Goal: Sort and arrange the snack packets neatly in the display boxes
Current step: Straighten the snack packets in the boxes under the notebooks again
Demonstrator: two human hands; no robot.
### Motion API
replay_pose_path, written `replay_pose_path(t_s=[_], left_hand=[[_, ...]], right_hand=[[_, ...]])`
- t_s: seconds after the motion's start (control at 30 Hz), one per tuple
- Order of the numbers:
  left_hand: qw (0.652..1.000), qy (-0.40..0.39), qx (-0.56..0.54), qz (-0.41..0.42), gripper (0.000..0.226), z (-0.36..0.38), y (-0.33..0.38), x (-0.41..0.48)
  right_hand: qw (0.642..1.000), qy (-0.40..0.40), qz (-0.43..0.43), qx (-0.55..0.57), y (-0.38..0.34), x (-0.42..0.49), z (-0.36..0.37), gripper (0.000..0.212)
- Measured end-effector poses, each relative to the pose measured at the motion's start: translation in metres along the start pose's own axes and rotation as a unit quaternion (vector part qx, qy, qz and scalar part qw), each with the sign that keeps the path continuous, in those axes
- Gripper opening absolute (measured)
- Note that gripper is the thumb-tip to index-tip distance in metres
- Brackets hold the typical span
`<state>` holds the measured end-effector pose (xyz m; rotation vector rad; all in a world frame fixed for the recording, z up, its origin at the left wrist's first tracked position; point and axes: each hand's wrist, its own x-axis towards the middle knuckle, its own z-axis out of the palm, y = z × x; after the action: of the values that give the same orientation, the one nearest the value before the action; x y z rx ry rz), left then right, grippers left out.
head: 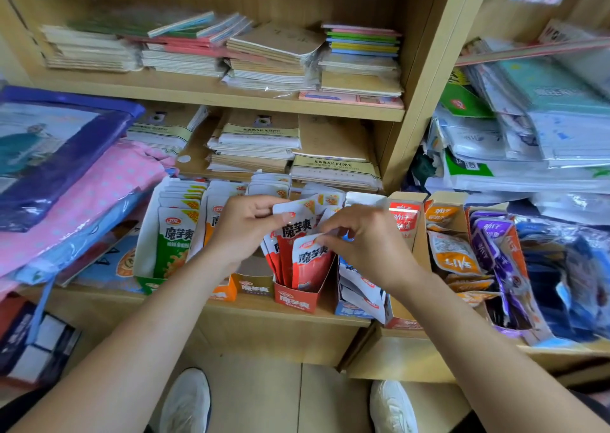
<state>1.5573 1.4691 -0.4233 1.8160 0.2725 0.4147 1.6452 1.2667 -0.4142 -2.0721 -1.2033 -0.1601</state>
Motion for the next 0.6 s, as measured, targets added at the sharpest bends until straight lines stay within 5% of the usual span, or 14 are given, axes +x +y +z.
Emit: replay_pose_path(t_s=[0.23, 0.43, 0.6], left_hand=[[0.999, -0.029, 0.036, 0.016, 0.023, -0.004, 0.004, 0.001], [0.996, -0.012, 0.036, 0.077, 0.029, -0.003, 0.015, 0.003], [0.995, -0.094, 0.042, 0.01, 0.025, -0.005, 0.01, 0.006]], right_hand=[[0.996, -0.029, 0.039, 0.075, 0.0, -0.007, 0.007, 0.003], [0.988, 0.13, 0.052, 0.06, -0.021, -0.017, 0.027, 0.006], [0.987, 0.135, 0.092, 0.004, -0.02, -0.026, 0.043, 0.021]])
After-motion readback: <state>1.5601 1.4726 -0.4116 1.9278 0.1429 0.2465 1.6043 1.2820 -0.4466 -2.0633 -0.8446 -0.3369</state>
